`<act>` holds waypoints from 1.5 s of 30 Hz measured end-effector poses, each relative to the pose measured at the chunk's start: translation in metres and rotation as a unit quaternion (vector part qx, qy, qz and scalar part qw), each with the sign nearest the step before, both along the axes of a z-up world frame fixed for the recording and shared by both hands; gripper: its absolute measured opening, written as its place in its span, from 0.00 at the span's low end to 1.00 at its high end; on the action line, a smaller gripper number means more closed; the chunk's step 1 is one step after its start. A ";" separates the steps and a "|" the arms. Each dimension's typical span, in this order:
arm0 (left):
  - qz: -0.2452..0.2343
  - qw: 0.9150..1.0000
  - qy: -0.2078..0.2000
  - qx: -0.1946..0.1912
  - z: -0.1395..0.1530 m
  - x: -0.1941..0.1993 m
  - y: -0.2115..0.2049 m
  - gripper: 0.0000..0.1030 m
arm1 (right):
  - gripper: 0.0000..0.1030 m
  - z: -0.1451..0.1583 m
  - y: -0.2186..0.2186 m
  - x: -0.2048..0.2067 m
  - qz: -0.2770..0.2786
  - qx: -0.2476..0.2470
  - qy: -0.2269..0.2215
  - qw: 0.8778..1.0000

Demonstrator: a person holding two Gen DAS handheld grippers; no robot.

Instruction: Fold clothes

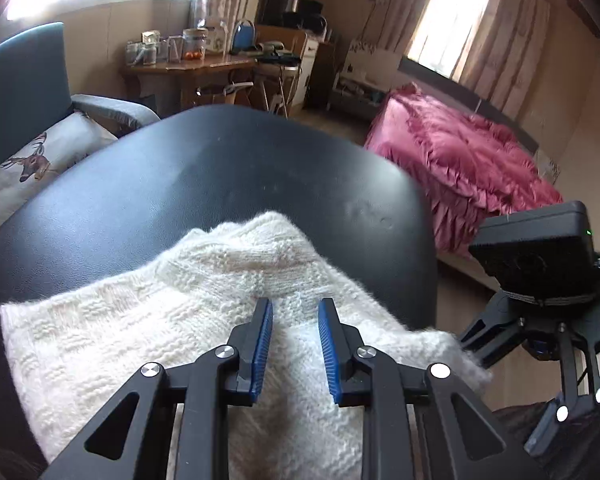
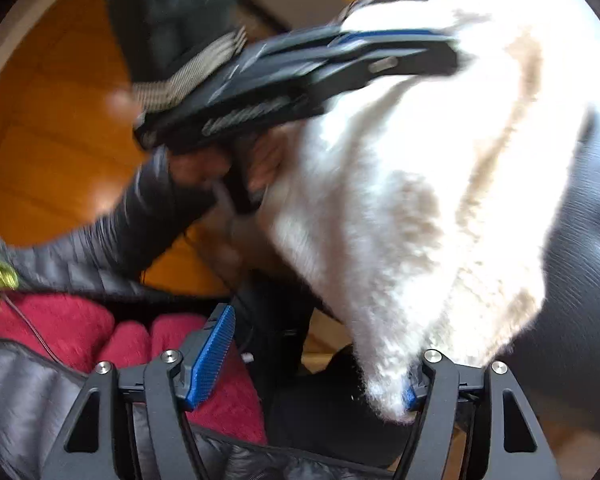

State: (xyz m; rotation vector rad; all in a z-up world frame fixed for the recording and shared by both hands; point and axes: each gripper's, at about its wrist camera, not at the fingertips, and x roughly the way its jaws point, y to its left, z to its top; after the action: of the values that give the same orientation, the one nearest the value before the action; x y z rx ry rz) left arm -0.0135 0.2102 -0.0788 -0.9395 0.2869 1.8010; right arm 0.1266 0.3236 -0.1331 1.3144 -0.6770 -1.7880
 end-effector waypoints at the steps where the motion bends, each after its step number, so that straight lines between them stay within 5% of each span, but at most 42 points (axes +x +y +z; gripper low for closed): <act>1: 0.006 1.000 0.002 0.008 0.006 0.001 -0.005 0.23 | 0.69 0.005 0.005 0.004 -0.020 -0.001 0.006 1.000; 5: 0.038 0.999 0.014 0.031 0.022 0.003 -0.034 0.23 | 0.82 0.027 0.021 0.013 -0.114 0.015 0.041 0.993; 9: 0.075 0.996 0.022 0.043 0.025 0.008 -0.071 0.23 | 0.82 0.039 0.013 0.009 -0.172 0.054 0.087 0.980; 10: 0.083 0.995 0.021 0.045 0.023 0.010 -0.079 0.23 | 0.77 0.038 0.008 0.005 -0.177 0.065 0.092 0.978; 12: 0.093 0.994 0.015 0.050 0.018 0.015 -0.092 0.23 | 0.44 0.029 -0.001 -0.005 -0.183 0.085 0.084 0.976; 13: 0.096 0.994 0.012 0.053 0.015 0.018 -0.098 0.23 | 0.19 0.024 0.001 -0.011 -0.192 0.096 0.073 0.974; 15: 0.093 0.995 0.007 0.046 0.004 0.028 -0.104 0.23 | 0.15 0.017 0.008 -0.014 -0.219 0.106 0.058 0.968; 18: 0.083 0.996 -0.004 0.027 -0.022 0.044 -0.103 0.23 | 0.14 0.006 0.015 -0.009 -0.246 0.184 0.044 0.951; 20: 0.088 0.996 -0.002 0.030 -0.030 0.049 -0.104 0.23 | 0.12 -0.004 0.016 -0.004 -0.253 0.184 0.047 0.949; 25: 0.122 0.990 -0.030 0.060 -0.019 0.043 -0.116 0.23 | 0.17 -0.010 0.018 -0.001 -0.259 0.172 0.059 0.948; 28: 0.155 0.984 -0.036 0.085 -0.003 0.031 -0.135 0.23 | 0.39 -0.008 0.030 0.003 -0.266 0.142 0.054 0.952; 31: 0.199 0.974 -0.028 0.105 0.014 0.005 -0.162 0.23 | 0.69 0.024 0.034 0.006 -0.283 0.187 0.105 0.935; 32: 0.207 0.972 -0.024 0.108 0.019 -0.005 -0.167 0.23 | 0.72 0.037 0.033 0.006 -0.286 0.202 0.131 0.927; 35: 0.211 0.972 -0.012 0.107 0.028 -0.038 -0.172 0.23 | 0.72 0.072 0.024 -0.018 -0.258 0.238 0.198 0.915; 39: 0.175 0.981 -0.021 0.084 0.022 -0.079 -0.154 0.23 | 0.71 0.088 -0.020 -0.069 -0.160 0.250 0.237 0.925; 45: 0.105 0.993 -0.057 -0.016 -0.021 -0.118 -0.109 0.23 | 0.71 0.043 -0.086 -0.128 -0.036 0.300 0.188 0.935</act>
State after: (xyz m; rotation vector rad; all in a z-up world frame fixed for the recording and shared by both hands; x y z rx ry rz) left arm -0.1317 0.1015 -0.0994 -1.1247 0.1507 1.9290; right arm -0.0013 0.2378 -0.0901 1.2640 0.0493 -2.3314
